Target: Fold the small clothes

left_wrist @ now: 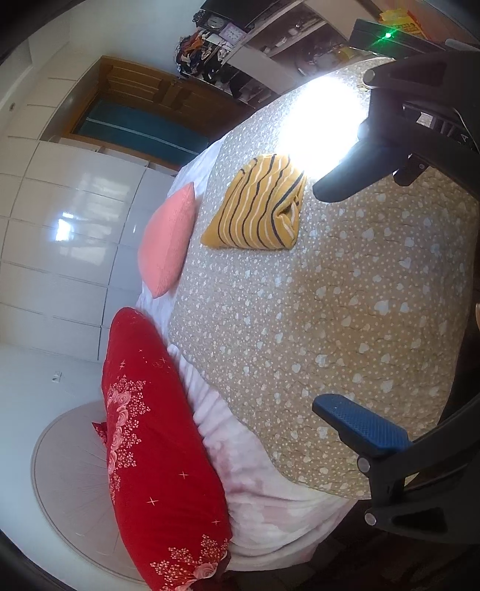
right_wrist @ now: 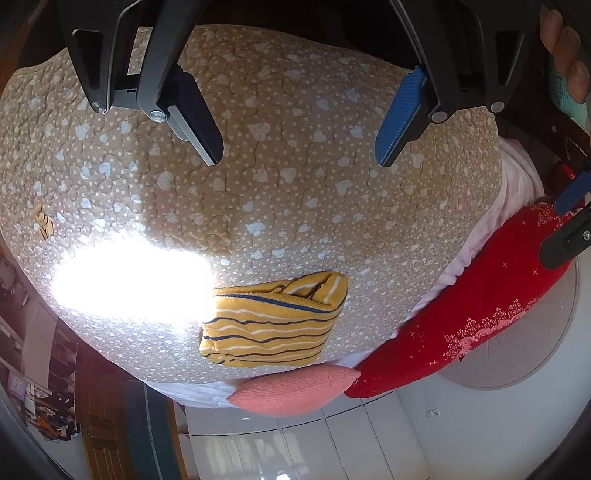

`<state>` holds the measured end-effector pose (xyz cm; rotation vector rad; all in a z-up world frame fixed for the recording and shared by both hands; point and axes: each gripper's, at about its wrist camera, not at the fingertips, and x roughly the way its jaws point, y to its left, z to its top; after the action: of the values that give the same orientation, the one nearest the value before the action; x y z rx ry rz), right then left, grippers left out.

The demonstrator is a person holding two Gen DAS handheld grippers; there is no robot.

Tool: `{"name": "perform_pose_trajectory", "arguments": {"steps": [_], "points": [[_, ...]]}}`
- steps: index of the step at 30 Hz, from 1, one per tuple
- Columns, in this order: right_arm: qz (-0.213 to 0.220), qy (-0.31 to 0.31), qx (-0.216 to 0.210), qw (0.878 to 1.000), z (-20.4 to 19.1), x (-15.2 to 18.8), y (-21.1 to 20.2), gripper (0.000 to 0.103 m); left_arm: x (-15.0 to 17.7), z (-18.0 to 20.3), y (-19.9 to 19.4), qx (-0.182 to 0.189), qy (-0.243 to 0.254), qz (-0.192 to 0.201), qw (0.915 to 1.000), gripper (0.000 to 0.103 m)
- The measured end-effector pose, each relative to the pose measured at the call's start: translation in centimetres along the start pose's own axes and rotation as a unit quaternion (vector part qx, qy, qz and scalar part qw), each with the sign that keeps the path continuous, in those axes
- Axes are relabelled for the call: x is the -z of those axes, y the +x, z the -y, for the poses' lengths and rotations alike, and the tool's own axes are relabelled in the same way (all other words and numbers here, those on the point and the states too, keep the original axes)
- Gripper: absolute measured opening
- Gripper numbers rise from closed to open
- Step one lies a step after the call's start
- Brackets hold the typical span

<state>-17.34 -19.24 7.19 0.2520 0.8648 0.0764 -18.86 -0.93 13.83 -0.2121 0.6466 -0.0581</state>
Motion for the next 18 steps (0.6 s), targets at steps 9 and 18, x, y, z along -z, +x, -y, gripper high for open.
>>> {"name": "perform_pose_trajectory", "arguments": {"steps": [9, 18], "points": [[-0.001, -0.031, 0.055, 0.998, -2.9, -1.0, 1.8, 0.088, 0.7, -6.6, 2.3, -0.011, -0.059, -0.021, 0.998, 0.103], [-0.02, -0.049, 0.104, 0.993, -5.7, -3.8, 5.7, 0.088, 1.2, -12.3, 3.3, -0.03, -0.099, -0.025, 0.9943, 0.103]]}}
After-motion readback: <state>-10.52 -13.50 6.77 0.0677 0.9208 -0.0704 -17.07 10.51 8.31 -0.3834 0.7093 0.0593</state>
